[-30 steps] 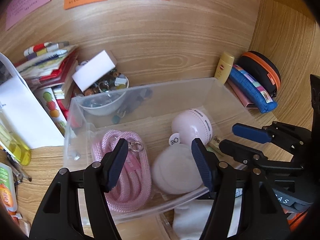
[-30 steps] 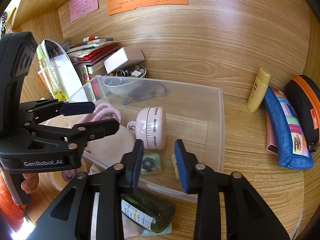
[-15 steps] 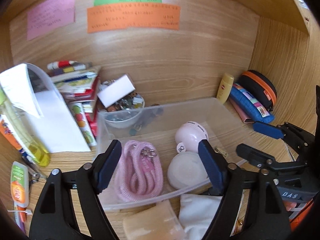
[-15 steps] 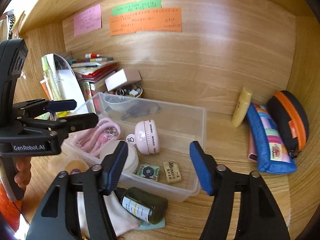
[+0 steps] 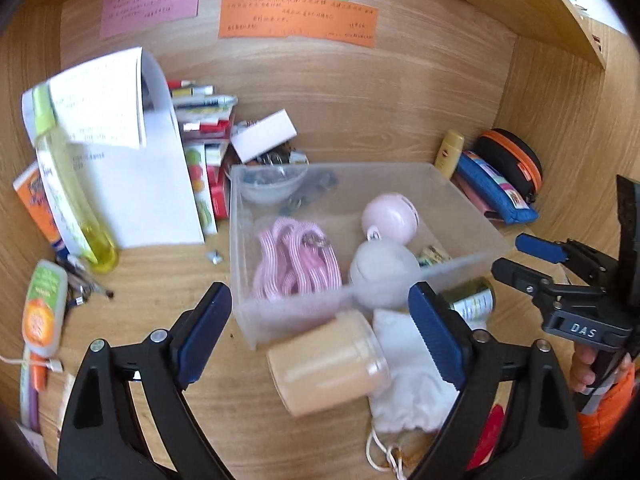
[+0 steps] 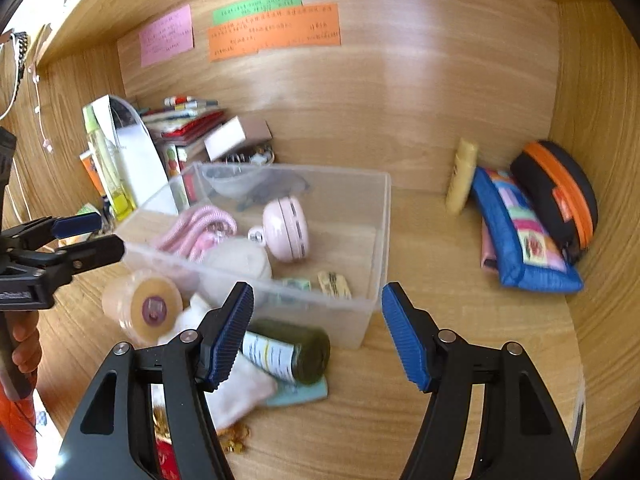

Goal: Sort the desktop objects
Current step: 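Grasp the green bottle with the right tool while the left grasps the cream jar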

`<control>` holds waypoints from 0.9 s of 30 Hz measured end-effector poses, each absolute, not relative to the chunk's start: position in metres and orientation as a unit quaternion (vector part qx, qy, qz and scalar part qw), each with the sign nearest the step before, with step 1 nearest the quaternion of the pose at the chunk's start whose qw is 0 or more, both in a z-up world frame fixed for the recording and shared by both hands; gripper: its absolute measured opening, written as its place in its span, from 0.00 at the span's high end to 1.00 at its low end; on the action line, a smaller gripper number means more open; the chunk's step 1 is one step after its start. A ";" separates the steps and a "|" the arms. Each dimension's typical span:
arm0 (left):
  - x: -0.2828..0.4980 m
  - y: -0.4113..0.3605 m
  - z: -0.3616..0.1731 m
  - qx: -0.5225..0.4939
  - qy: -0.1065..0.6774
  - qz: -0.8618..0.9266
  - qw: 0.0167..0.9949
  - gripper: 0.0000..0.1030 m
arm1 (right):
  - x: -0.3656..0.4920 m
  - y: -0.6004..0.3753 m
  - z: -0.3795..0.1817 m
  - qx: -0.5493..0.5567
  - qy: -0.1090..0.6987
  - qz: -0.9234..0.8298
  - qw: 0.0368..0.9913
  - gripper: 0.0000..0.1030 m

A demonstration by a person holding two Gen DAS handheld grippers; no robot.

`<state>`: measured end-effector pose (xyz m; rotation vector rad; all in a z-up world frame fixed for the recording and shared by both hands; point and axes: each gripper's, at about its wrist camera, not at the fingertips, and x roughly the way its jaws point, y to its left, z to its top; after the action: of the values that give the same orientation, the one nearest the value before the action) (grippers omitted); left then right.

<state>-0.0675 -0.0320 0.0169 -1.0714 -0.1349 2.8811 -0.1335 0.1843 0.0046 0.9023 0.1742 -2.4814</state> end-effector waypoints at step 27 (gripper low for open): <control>-0.083 -0.041 -0.049 -0.432 -0.112 0.891 0.076 0.11 | -0.135 0.152 -0.043 0.389 0.091 -0.885 0.240 0.39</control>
<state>-0.0835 -0.0406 -0.0490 -1.2963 -0.3354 2.6719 -0.1349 0.1517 -0.0432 1.0641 0.2502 -2.4212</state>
